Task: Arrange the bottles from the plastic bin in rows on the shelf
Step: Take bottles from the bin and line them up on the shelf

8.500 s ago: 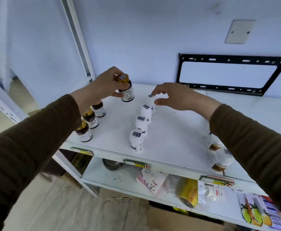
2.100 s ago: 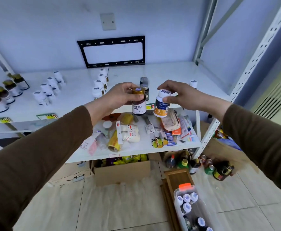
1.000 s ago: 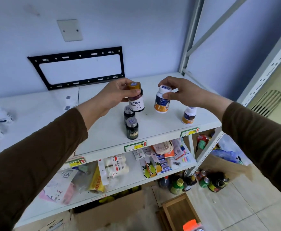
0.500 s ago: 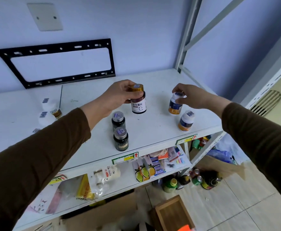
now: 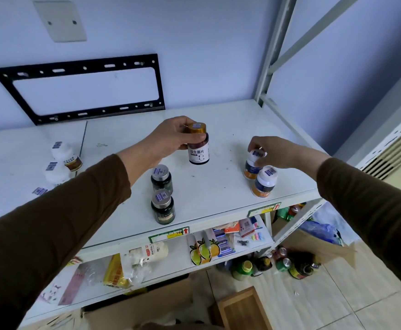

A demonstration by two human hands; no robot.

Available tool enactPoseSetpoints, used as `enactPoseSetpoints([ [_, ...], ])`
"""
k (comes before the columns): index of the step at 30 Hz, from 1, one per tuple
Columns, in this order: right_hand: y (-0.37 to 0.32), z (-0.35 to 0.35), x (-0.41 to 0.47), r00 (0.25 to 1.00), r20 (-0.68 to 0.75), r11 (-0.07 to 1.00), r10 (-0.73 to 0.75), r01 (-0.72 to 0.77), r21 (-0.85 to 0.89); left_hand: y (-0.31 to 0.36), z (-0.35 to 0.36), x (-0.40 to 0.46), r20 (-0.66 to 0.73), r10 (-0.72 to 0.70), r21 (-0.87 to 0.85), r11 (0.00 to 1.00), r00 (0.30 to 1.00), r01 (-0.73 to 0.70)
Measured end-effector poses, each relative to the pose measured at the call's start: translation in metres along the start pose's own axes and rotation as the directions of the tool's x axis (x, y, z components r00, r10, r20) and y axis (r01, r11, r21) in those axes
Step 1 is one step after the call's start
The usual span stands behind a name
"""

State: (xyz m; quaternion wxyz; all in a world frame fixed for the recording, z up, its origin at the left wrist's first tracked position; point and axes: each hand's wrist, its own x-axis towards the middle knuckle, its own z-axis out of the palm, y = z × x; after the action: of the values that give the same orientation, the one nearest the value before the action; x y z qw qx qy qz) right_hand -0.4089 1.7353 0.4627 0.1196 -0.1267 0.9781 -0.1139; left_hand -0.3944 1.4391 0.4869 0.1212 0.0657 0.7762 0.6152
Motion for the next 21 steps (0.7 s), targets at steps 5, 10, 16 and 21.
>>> enactPoseSetpoints([
  [5,0.003,-0.003,0.0,0.999,0.042,1.0,-0.006,0.005,0.029,-0.001,0.001,0.005,-0.009,-0.011,0.013,1.0,1.0,0.011],
  [10,-0.009,-0.016,0.004,0.999,0.012,0.989,-0.046,0.044,0.14,0.0,-0.003,0.004,-0.044,-0.014,0.029,0.999,0.999,0.015],
  [16,-0.064,-0.027,0.013,0.971,-0.102,0.966,-0.216,0.228,0.123,0.004,-0.027,-0.02,-0.155,0.011,0.009,1.0,0.988,-0.01],
  [21,-0.138,-0.019,0.016,0.932,-0.151,0.93,-0.329,0.348,0.121,0.0,-0.078,-0.064,-0.304,0.066,0.021,0.998,0.95,-0.063],
])
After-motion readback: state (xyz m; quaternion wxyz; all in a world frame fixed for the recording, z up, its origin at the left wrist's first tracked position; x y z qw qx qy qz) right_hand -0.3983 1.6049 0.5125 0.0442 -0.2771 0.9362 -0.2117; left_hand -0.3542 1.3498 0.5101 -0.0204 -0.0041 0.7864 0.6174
